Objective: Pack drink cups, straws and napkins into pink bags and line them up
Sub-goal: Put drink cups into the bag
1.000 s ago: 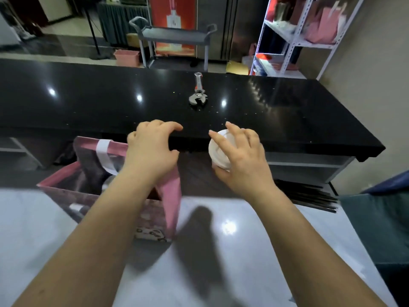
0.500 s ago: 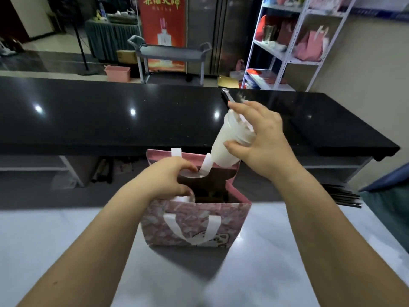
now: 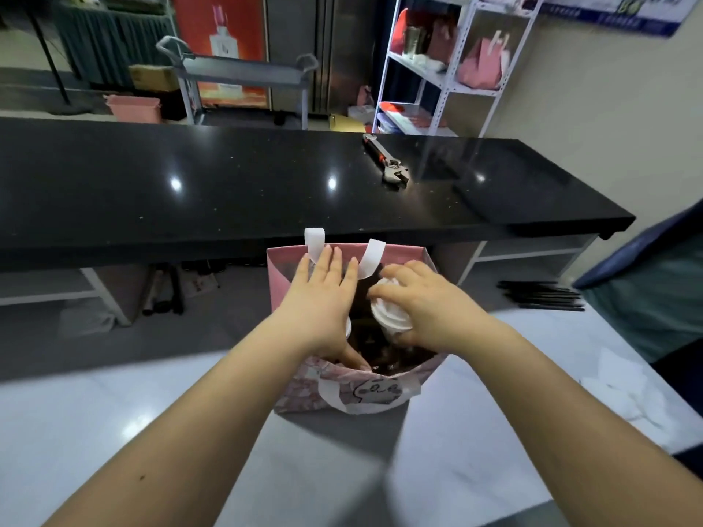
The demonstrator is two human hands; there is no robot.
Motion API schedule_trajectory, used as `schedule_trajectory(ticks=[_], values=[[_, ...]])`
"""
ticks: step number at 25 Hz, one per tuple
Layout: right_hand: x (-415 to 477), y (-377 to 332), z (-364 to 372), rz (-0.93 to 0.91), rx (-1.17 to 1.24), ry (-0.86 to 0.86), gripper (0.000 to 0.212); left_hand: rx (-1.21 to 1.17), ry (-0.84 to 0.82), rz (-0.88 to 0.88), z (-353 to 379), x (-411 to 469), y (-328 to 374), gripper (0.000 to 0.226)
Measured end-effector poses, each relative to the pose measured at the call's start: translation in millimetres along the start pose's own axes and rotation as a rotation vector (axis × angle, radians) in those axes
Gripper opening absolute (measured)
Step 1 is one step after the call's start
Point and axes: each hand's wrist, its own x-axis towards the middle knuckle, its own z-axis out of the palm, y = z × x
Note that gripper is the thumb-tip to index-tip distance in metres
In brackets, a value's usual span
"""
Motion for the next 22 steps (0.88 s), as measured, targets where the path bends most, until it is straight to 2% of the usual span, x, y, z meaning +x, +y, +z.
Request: schedule_trajectory(ticks=[2,5,6,11,17,22], values=[[9.9,-6.5,7.9,0.017,-0.097,-0.109,0.067,0.001,0.028,0.020,2.1,-0.4,2.8,0.151],[28.2,-5.0,14.9,0.286,-0.154,-0.228,0.073,-0.032,0.058,0.025,5.2,-2.3,-0.4,0.153],[33.0,-3.4,16.5,0.324,-0.138,-0.238,0.073,-0.044,0.056,0.032,6.2,-3.3,-1.1,0.153],[45.7,-8.9,35.3,0.346,0.116,-0.258,0.078,-0.038,0.046,0.036,9.3,-3.6,-2.1,0.153],[21.6,-18.3,67.2,0.254,0.046,-0.296,0.079,-0.032,0.054,-0.006,10.8,-8.4,-11.0,0.153],[15.1,-23.4,79.9,0.267,0.213,-0.381,0.080,-0.021,0.068,-0.010,14.4,-11.1,-6.6,0.152]])
